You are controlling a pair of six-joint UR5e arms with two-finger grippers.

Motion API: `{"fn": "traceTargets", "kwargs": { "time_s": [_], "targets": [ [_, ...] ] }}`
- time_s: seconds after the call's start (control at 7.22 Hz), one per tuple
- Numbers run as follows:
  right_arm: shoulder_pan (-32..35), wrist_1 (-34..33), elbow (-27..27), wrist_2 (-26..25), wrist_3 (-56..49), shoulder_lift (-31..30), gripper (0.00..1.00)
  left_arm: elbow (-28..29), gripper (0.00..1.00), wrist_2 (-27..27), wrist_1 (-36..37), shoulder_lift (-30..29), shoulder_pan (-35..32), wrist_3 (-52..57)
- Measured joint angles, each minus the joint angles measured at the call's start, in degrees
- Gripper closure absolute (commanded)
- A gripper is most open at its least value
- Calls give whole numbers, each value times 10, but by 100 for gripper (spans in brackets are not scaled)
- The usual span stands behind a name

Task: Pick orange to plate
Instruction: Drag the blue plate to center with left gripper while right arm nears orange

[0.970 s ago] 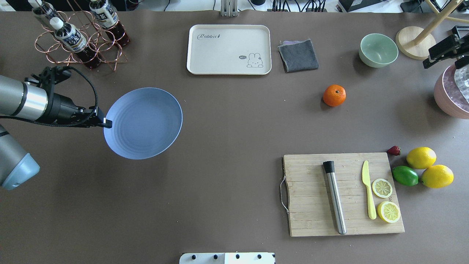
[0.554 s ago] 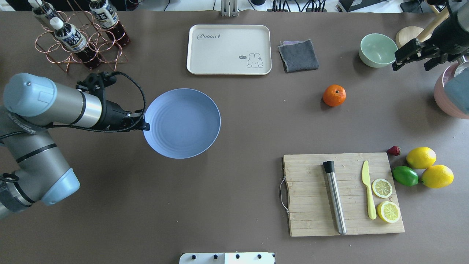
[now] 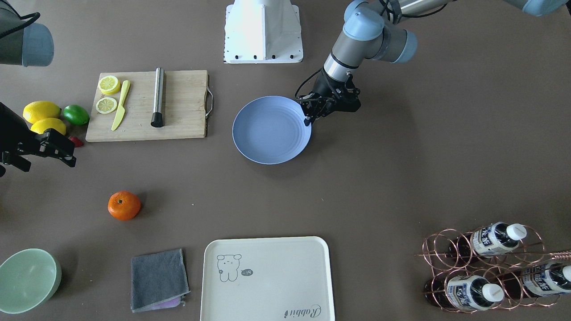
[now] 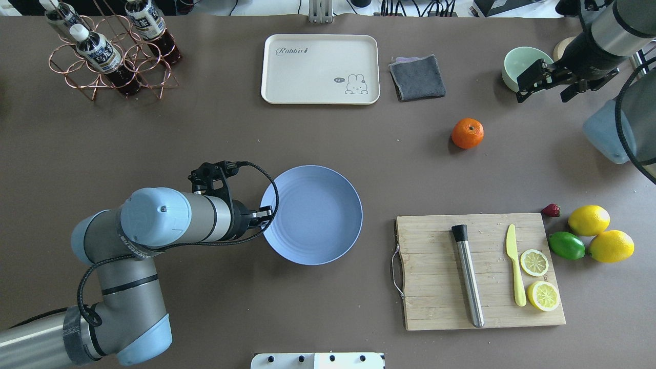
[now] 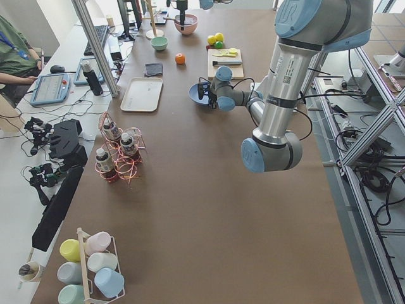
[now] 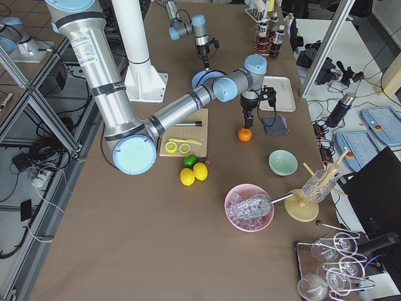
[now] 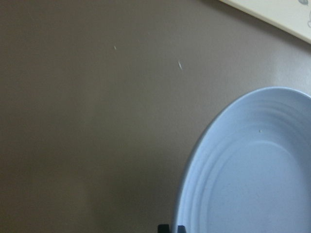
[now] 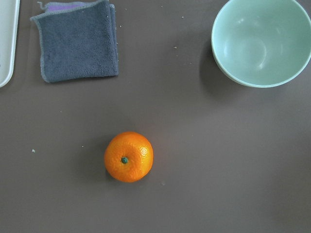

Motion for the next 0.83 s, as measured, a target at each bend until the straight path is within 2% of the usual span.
{"fn": "traceTargets", "kwargs": {
  "time_s": [0.28,0.69,0.83],
  "targets": [
    [-14,43,-14,-8,40,0,0,5,100,6,22,-18,7,-5],
    [-23,59,-19,-15,56,-2,0,23,98,7,25,-32,-4,-11],
    [-24,59,-19,-15,56,-4,0,33,3,7,23,-37,-8,-15]
  ]
}}
